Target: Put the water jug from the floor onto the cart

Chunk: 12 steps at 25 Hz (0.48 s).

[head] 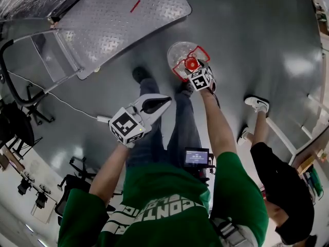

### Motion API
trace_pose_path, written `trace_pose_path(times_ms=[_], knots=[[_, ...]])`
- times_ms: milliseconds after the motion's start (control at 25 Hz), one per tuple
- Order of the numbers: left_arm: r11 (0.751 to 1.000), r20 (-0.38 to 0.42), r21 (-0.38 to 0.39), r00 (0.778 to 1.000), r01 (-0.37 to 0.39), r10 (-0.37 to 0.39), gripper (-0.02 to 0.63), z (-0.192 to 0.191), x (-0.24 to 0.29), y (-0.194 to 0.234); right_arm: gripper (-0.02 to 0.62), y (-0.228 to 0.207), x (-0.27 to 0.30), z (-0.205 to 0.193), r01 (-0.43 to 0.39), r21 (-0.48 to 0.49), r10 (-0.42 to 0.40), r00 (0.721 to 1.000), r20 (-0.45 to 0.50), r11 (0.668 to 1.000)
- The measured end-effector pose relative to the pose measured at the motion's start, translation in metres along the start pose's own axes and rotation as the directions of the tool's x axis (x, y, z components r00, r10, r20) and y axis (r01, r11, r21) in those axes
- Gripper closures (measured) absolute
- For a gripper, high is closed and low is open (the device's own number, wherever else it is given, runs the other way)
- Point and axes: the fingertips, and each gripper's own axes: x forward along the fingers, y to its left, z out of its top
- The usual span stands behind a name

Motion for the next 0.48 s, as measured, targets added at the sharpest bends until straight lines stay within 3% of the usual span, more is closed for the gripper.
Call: trace_pose_path(times_ms=[480], knots=[[0.999,0.005,-0.051,1.000,-0.010,0.010,0.597,-0.024,-0.002,0.036,0.265,-0.010,0.036,-0.015,0.099,0.098,-0.098,0.995,-0.015,0.990]])
